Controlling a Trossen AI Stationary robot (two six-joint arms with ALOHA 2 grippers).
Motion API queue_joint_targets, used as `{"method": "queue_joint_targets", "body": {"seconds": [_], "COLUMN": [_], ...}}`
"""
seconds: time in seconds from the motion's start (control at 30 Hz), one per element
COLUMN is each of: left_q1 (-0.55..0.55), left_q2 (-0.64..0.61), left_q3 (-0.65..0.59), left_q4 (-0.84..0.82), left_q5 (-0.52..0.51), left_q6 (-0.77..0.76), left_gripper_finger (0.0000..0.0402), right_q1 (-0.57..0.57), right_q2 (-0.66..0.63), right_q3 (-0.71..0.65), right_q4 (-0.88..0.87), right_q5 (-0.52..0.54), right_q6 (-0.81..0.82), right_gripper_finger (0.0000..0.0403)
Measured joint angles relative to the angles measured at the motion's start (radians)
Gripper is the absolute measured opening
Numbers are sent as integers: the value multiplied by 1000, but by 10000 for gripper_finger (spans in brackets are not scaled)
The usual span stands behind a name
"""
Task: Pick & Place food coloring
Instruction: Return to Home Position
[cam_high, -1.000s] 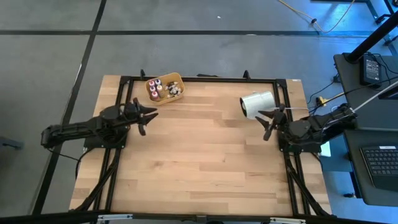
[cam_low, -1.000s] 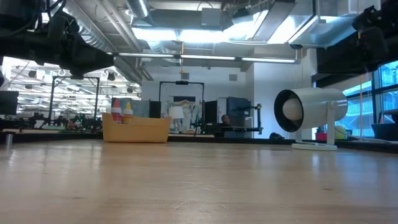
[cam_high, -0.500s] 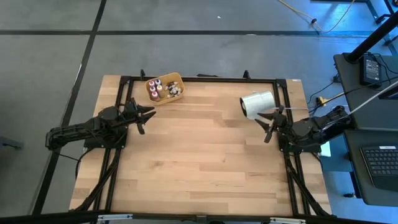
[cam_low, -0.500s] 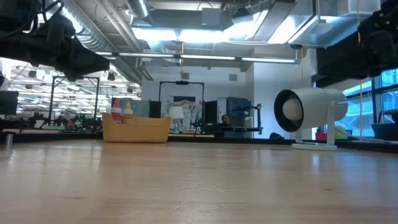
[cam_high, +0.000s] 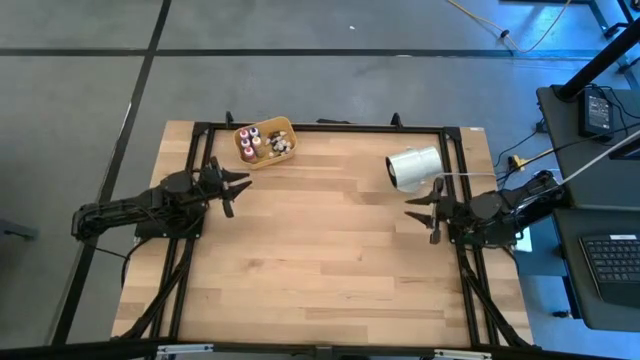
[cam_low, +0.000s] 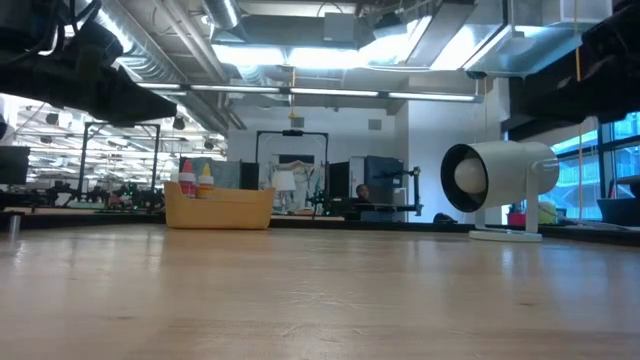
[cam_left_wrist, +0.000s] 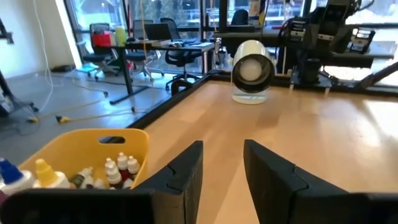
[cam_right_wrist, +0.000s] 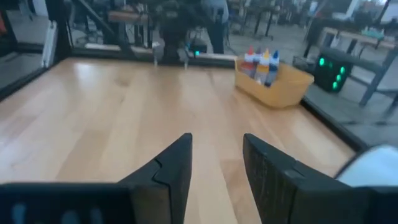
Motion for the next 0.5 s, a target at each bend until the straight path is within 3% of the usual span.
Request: {"method": "queue_joint_targets", "body": {"seconds": [0.5], "left_q1": [0], "left_q2": [0], "left_q3": [0], "left_q4": [1], "left_q5": [-1], "left_q6": [40], "left_gripper_finger": [110], "right_q1": [0], "right_q2": [0], "right_q3": [0], "right_q4": [-8], "right_q5": [11], "right_q6": [145], "right_gripper_finger": [145]}}
